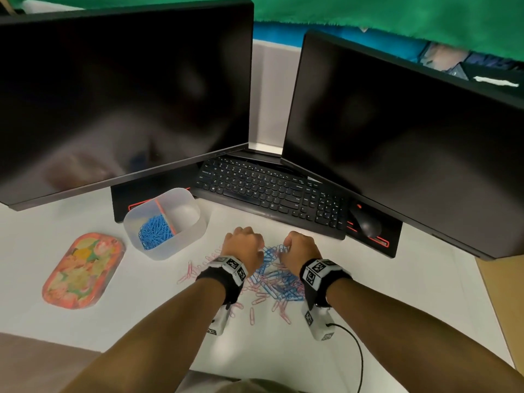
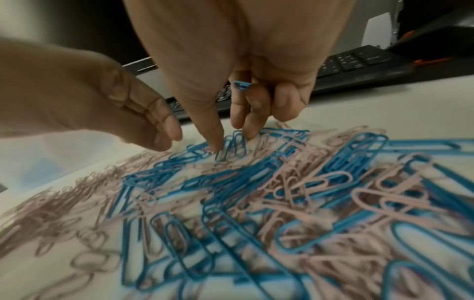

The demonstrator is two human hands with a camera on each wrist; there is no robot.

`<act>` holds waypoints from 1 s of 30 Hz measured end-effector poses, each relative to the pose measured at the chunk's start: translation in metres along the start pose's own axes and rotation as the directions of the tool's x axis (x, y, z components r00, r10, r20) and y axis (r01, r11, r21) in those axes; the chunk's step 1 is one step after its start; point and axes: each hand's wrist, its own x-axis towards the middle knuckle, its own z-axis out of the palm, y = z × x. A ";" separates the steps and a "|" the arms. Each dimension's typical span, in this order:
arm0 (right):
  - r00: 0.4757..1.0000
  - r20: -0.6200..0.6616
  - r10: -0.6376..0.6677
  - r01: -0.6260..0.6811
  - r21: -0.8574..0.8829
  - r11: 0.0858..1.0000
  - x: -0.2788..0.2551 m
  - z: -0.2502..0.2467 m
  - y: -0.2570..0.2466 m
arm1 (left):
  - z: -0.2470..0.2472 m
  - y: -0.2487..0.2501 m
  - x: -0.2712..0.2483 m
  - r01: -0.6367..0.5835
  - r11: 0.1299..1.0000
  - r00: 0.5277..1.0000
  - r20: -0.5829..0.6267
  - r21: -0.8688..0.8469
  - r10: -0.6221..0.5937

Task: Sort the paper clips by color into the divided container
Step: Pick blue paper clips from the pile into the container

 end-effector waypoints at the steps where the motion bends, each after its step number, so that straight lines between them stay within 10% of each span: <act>1: 1.000 0.005 0.001 -0.001 -0.022 1.000 0.000 0.001 -0.002 | 0.001 0.003 0.000 -0.009 1.000 1.000 0.022 0.026 0.008; 9: 0.996 0.068 0.056 -0.055 -0.016 0.998 0.005 0.000 -0.001 | 0.000 0.008 0.003 0.057 0.998 0.994 0.094 0.035 -0.060; 21: 0.987 0.160 0.029 -0.019 -0.068 0.998 0.006 -0.002 0.001 | -0.007 -0.011 0.002 0.163 0.864 0.986 0.065 -0.476 -0.151; 26: 0.987 0.154 -0.035 0.023 0.078 0.997 0.007 -0.006 0.007 | -0.005 -0.022 0.002 0.233 0.683 0.972 0.147 -0.692 -0.183; 30: 0.982 0.186 -0.031 -0.035 0.342 0.939 0.011 -0.011 0.014 | -0.010 -0.019 0.000 0.353 0.252 0.928 0.304 -0.901 -0.214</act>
